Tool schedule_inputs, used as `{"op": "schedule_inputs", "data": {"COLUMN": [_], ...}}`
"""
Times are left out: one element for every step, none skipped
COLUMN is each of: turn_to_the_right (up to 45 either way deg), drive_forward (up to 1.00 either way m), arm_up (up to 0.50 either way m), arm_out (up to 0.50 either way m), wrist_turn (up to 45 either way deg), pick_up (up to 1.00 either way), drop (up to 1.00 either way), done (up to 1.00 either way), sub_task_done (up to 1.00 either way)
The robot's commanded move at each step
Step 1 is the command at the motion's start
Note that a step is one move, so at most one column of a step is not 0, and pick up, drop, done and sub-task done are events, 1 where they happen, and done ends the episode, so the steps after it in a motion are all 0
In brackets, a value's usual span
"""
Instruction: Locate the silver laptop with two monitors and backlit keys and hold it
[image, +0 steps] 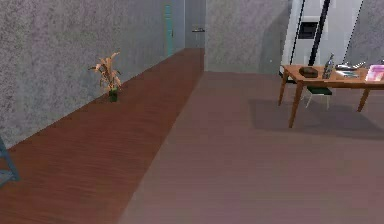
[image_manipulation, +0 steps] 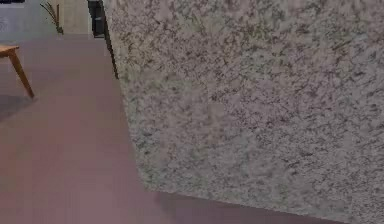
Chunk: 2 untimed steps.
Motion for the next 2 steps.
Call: {"op": "schedule_inputs", "data": {"turn_to_the_right": [0.0,0.0], "drive_forward": [1.0,1.0], "arm_up": [0.0,0.0], "arm_out": [0.0,0.0], "wrist_turn": [0.0,0.0], "pick_up": [0.0,0.0], "drop": [0.0,0.0], "done": [0.0,0.0], "sub_task_done": [0.0,0.0]}}
